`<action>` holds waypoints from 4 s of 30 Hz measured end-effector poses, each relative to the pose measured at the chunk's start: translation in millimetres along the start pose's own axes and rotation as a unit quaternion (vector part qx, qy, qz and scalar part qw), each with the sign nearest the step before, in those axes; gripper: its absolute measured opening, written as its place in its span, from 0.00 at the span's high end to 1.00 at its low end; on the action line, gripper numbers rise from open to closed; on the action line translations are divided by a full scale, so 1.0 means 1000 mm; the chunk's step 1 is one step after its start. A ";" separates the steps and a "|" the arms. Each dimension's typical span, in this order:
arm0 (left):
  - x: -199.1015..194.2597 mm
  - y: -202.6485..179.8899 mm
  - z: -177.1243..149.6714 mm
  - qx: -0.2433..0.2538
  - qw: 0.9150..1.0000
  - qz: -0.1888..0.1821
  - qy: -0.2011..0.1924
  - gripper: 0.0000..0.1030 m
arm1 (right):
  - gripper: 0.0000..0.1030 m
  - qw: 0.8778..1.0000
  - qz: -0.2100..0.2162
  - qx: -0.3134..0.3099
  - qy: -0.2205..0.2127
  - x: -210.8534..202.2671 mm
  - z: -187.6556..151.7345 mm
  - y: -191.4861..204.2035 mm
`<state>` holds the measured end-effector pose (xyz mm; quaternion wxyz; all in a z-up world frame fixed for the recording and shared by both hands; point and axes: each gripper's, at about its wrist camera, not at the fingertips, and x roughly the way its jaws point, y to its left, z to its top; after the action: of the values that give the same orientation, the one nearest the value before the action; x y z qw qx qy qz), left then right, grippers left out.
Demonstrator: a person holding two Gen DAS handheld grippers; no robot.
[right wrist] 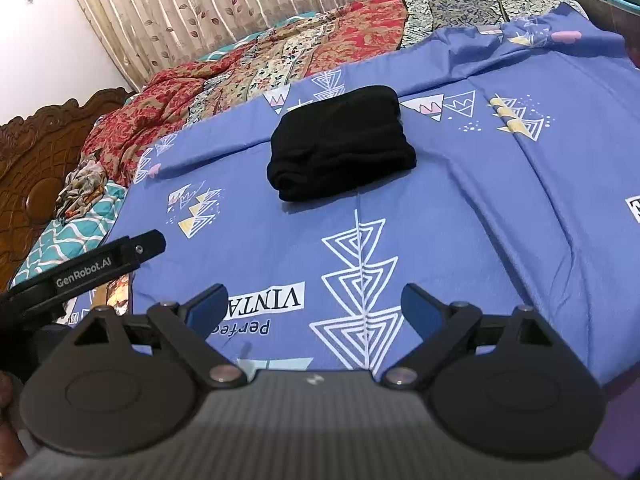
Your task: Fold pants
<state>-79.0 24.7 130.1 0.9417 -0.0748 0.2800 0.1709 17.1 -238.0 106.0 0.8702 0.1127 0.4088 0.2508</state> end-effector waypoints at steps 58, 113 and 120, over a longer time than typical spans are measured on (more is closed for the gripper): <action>0.015 -0.014 -0.015 0.055 0.992 0.045 0.101 0.00 | 0.07 1.000 0.015 -0.003 0.016 0.003 -0.005 0.002; 0.041 -0.048 -0.057 0.096 0.966 0.005 0.238 0.00 | 0.07 0.999 -0.013 0.039 0.016 0.008 -0.006 -0.031; 0.046 -0.056 -0.059 0.109 0.963 0.006 0.245 0.00 | 0.07 0.999 -0.009 0.049 0.022 0.010 -0.004 -0.041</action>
<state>-52.4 -29.1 58.2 0.8455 -0.0092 0.5199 0.1212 33.8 -268.0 80.6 0.8568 0.1463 0.4402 0.2254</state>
